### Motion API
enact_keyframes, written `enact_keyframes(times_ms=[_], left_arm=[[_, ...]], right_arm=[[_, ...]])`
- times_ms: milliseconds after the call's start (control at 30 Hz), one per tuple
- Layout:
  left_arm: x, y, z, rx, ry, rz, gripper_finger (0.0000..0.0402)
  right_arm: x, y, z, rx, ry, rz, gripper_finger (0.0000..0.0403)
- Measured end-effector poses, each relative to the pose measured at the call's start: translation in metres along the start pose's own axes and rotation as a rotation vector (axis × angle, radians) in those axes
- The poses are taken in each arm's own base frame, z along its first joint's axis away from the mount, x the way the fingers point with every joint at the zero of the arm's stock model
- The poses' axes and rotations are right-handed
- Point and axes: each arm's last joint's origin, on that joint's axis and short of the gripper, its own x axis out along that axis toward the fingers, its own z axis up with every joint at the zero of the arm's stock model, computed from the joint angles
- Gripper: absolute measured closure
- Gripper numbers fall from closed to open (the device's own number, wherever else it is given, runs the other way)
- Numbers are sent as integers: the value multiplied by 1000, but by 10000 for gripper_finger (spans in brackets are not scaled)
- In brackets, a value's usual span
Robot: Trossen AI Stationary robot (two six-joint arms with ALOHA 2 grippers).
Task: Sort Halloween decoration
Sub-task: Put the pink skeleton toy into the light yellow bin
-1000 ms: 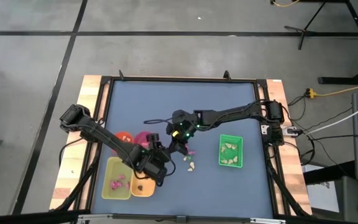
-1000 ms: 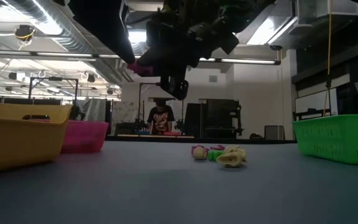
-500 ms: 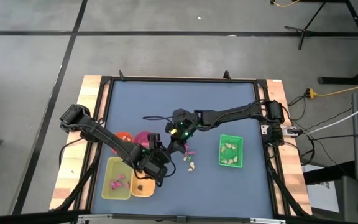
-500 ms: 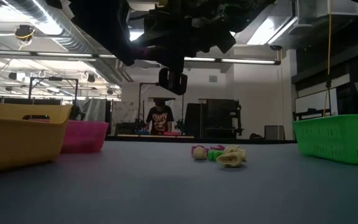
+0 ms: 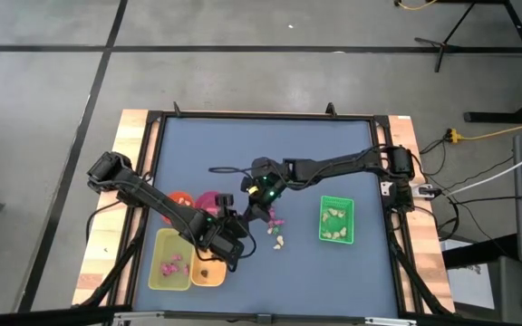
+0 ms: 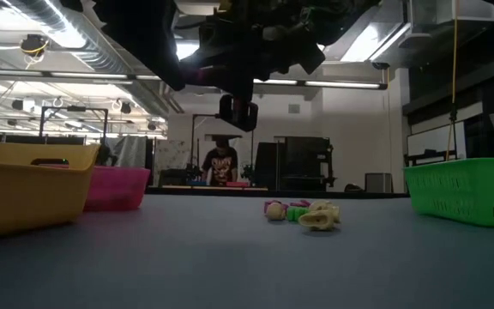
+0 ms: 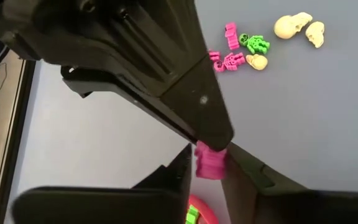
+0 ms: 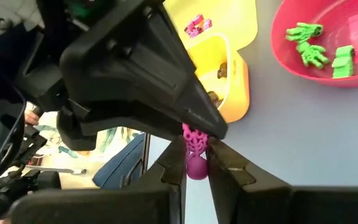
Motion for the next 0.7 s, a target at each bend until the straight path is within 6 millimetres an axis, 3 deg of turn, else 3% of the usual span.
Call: enact_keyframes(times_ms=[233, 567, 700], left_arm=[[0, 0, 0, 2, 3, 1, 393], [0, 0, 0, 2, 6, -6, 391], [0, -1, -1, -1, 19, -42, 391]], right_arm=[[0, -1, 0, 2, -10, -20, 359], [0, -1, 0, 1, -20, -37, 358], [1, -1, 0, 1, -21, -40, 341]])
